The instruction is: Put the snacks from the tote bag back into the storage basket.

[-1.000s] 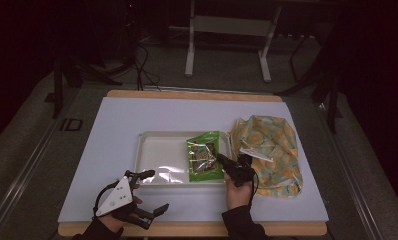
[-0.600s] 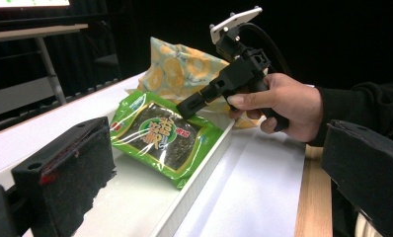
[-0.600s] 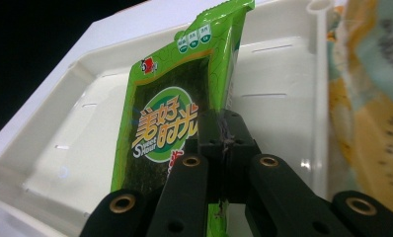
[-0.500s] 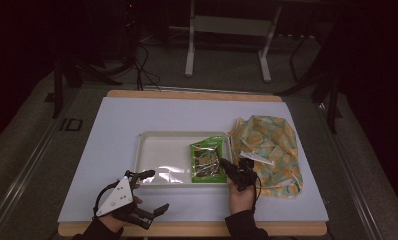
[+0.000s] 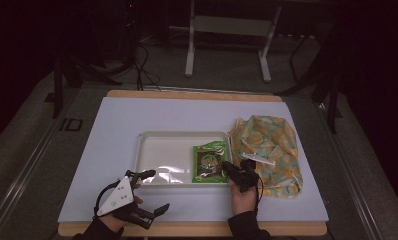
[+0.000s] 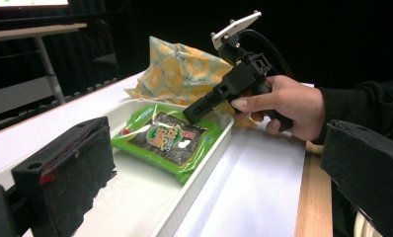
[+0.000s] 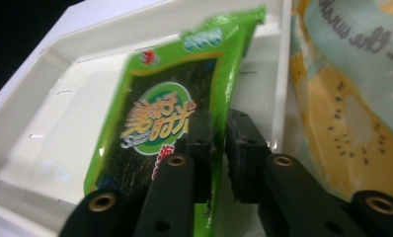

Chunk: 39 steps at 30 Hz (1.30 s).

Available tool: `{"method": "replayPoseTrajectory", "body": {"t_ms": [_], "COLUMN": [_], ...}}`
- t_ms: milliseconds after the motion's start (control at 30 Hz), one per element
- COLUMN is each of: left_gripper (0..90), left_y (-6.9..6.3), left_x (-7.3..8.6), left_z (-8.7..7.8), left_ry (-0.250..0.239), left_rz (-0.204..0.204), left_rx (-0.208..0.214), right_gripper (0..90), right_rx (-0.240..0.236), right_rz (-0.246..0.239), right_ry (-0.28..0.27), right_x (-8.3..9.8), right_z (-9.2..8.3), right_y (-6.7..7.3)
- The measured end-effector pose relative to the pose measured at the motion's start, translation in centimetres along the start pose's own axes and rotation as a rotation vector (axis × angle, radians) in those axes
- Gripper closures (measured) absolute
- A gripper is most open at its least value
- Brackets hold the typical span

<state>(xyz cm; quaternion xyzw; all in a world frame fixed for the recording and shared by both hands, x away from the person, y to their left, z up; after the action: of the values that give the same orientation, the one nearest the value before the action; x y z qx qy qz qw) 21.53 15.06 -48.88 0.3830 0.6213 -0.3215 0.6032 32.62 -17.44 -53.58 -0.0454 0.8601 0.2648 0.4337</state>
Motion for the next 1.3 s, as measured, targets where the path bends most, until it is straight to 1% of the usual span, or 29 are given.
{"method": "replayPoseTrajectory", "body": {"t_ms": [67, 167, 233, 267, 300, 333, 367, 400, 500, 533, 567, 633, 700, 767, 800, 867, 933, 1067, 1233, 1267, 1300], "left_gripper": [0.3, 0.4, 0.3, 0.3, 0.3, 0.4, 0.4, 0.4, 0.4, 0.4, 0.4, 0.4, 0.4, 0.4, 0.3, 0.4, 0.4, 0.4, 0.3, 0.3, 0.4], "left_y": [0.0, 0.0, 0.0, 0.0, 0.0, 0.0, 0.0, 0.0, 0.0, 0.1, 0.0, 0.0, 0.0, 0.1, 0.1, 0.1, 0.1, 0.1, 0.1, 0.1, 0.1], "left_x": [0.0, 0.0, 0.0, 0.0, 0.0, 0.0, 0.0, 0.0, 0.0, 0.0, 0.0, 0.0, 0.0, 0.0, 0.0, 0.0, 0.0, 0.0, 0.0, 0.0, 0.0], "left_z": [0.0, 0.0, 0.0, 0.0, 0.0, 0.0, 0.0, 0.0, 0.0, 0.0, 0.0, 0.0, 0.0, 0.0, 0.0, 0.0, 0.0, 0.0, 0.0, 0.0, 0.0], "left_ry": [-0.001, -0.001, -0.002, -0.002, 0.0, 0.0, 0.0, 0.001, 0.0, 0.001, 0.003, 0.002, 0.002, 0.002, 0.002, 0.003, 0.003, 0.006, 0.005, 0.005, 0.007], "left_rz": [0.0, 0.0, 0.0, 0.0, 0.001, 0.002, 0.002, 0.002, 0.002, 0.004, 0.004, 0.003, 0.003, 0.002, 0.002, 0.003, 0.002, 0.0, -0.001, -0.001, 0.001], "left_rx": [0.0, -0.002, -0.001, 0.0, 0.0, 0.001, 0.0, 0.0, -0.002, -0.004, -0.003, -0.003, -0.003, -0.003, -0.004, -0.004, -0.005, -0.003, -0.004, -0.004, -0.005], "right_gripper": [74.7, 73.5, 72.7, 71.9, 71.9, 71.1, 69.1, 69.1, 67.2, 63.9, 63.9, 62.3, 59.8, 55.2, 52.5, 48.7, 44.9, 38.4, 29.8, 28.3, 25.6], "right_rx": [0.01, 0.022, 0.022, 0.024, 0.024, 0.021, 0.016, 0.016, 0.008, 0.009, 0.009, 0.013, -0.009, -0.011, -0.027, -0.034, -0.051, -0.065, -0.091, -0.094, -0.105], "right_rz": [-0.029, -0.051, -0.061, -0.077, -0.077, -0.084, -0.106, -0.106, -0.146, -0.179, -0.179, -0.22, -0.232, -0.254, -0.261, -0.294, -0.328, -0.374, -0.398, -0.401, -0.411], "right_ry": [0.004, -0.003, -0.014, -0.016, -0.016, -0.02, -0.023, -0.023, -0.026, -0.033, -0.033, -0.03, -0.044, -0.045, -0.045, -0.04, -0.029, -0.028, -0.042, -0.053, -0.055], "right_x": [0.0, -0.2, -0.6, -1.1, -1.1, -1.3, -1.7, -1.7, -2.4, -3.0, -3.0, -3.8, -4.7, -5.7, -6.3, -7.2, -7.9, -9.2, -10.4, -10.6, -10.8], "right_z": [0.0, -0.1, -0.3, -0.5, -0.5, -0.6, -0.8, -0.8, -1.0, -1.1, -1.1, -1.1, -1.2, -1.2, -1.2, -1.2, -1.2, -1.5, -2.0, -2.2, -2.4], "right_y": [0.3, 0.6, 0.7, 0.8, 0.8, 0.9, 1.4, 1.4, 2.2, 2.6, 2.6, 3.0, 3.3, 3.4, 3.5, 3.8, 4.0, 4.5, 4.9, 4.9, 4.9]}}
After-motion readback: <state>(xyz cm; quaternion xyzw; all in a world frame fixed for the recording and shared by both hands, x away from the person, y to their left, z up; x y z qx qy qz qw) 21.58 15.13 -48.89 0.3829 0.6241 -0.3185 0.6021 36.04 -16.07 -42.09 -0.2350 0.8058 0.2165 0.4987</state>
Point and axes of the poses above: each handheld gripper's, and its own axes: z roughly forward along the jaws, x roughly out of its underside, y roughly to its left, the point moved 2 cm from there along z, roughly forward along the jaws, and after that the axes turned 6 degrees about -y, right-handed, at the moved point
